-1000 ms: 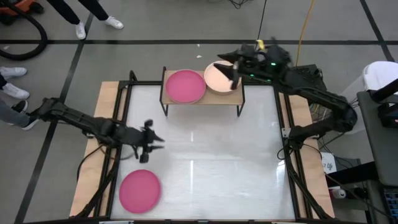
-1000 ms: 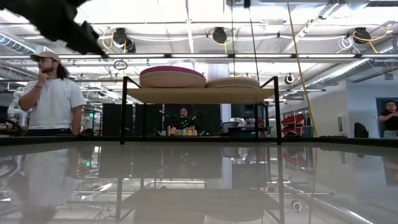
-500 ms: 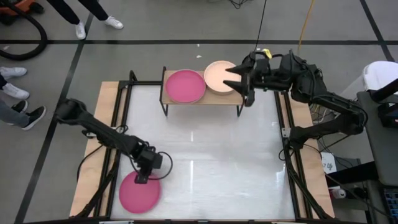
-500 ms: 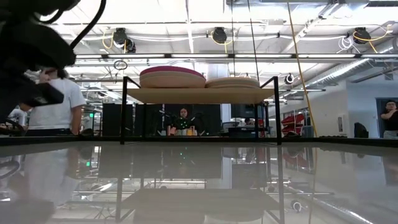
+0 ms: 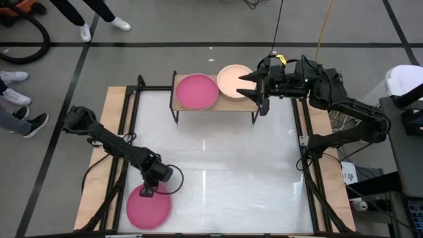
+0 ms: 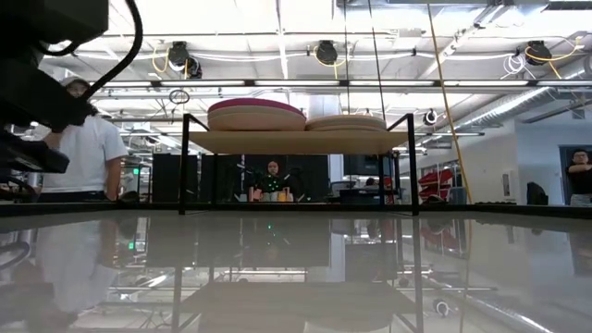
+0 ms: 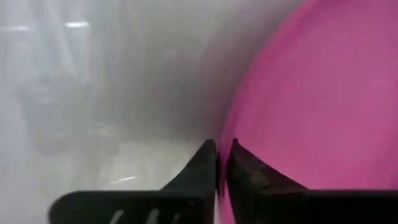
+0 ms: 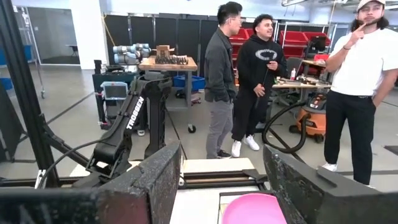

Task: Place and stack plates onto a shelf
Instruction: Stack the pink plate on top of the other pink plate on the shelf, then return to Home Position

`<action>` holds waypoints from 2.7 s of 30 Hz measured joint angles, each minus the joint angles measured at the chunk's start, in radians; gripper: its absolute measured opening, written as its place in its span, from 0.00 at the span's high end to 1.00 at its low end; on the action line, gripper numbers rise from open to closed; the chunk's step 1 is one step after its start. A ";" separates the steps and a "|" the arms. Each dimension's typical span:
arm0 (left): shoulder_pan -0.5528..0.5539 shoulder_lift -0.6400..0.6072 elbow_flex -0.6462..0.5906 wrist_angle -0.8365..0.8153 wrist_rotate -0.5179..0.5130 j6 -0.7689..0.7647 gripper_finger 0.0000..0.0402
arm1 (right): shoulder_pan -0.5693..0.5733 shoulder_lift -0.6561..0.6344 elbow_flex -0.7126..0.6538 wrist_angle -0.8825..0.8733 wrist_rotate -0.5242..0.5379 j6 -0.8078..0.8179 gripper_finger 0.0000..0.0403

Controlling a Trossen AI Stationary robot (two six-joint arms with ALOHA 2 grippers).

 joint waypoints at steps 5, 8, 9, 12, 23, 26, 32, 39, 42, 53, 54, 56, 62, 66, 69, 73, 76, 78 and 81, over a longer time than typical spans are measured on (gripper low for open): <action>0.055 -0.049 0.043 0.002 -0.022 0.042 0.97 | 0.000 0.000 0.000 0.001 0.001 -0.013 0.48; 0.101 -0.098 0.125 -0.004 -0.118 0.143 0.97 | 0.000 0.000 0.000 0.007 0.001 -0.022 0.48; 0.124 -0.115 0.163 -0.013 -0.150 0.183 0.97 | 0.000 0.000 0.000 0.008 0.001 -0.021 0.48; 0.201 -0.174 0.283 -0.074 -0.329 0.277 0.97 | 0.000 0.000 0.000 0.008 0.001 -0.020 0.48; 0.812 -0.190 0.685 -0.067 -0.390 0.353 0.97 | 0.000 0.000 0.000 0.008 0.001 -0.019 0.48; 0.998 -0.131 0.765 -0.080 -0.188 0.292 0.97 | 0.000 0.000 0.000 0.007 0.001 -0.019 0.48; 1.209 0.028 0.856 -0.158 0.002 0.185 0.97 | 0.000 0.000 0.000 -0.008 0.001 -0.022 0.48; 1.285 0.156 0.869 -0.200 0.035 0.155 0.91 | 0.000 0.000 -0.001 -0.102 0.001 -0.057 0.48; 1.302 0.178 0.869 -0.192 0.032 0.158 0.87 | 0.000 0.000 -0.001 -0.145 0.001 -0.089 0.48; 1.363 0.136 0.870 -0.180 0.033 0.290 0.81 | 0.000 0.000 -0.001 -0.182 0.007 -0.155 0.48; 1.367 0.134 0.870 -0.195 0.033 0.307 0.81 | 0.000 0.000 -0.001 -0.182 0.007 -0.161 0.48; 1.367 0.134 0.870 -0.224 0.033 0.343 0.81 | 0.000 0.000 -0.001 -0.181 0.008 -0.178 0.48; 1.366 0.131 0.870 -0.270 0.069 0.442 0.81 | -0.001 0.000 -0.001 -0.181 0.093 -0.210 0.48; 1.366 0.098 0.910 -0.265 0.150 0.475 0.81 | -0.002 0.000 -0.001 -0.188 0.141 -0.231 0.48; 1.365 0.033 0.958 -0.268 0.192 0.495 0.81 | -0.002 -0.002 -0.001 -0.224 0.140 -0.223 0.48; 1.318 -0.146 0.939 -0.269 0.207 0.580 0.81 | 0.002 -0.065 -0.002 -0.369 0.132 -0.201 0.48; 1.265 -0.305 0.883 -0.246 0.179 0.592 0.81 | 0.002 -0.148 -0.026 -0.407 0.130 -0.187 0.48; 1.226 -0.416 0.827 -0.190 0.148 0.565 0.81 | 0.006 -0.222 -0.086 -0.381 0.129 -0.167 0.48; 1.177 -0.590 0.709 -0.111 0.134 0.514 0.81 | 0.017 -0.352 -0.223 -0.335 0.128 -0.119 0.48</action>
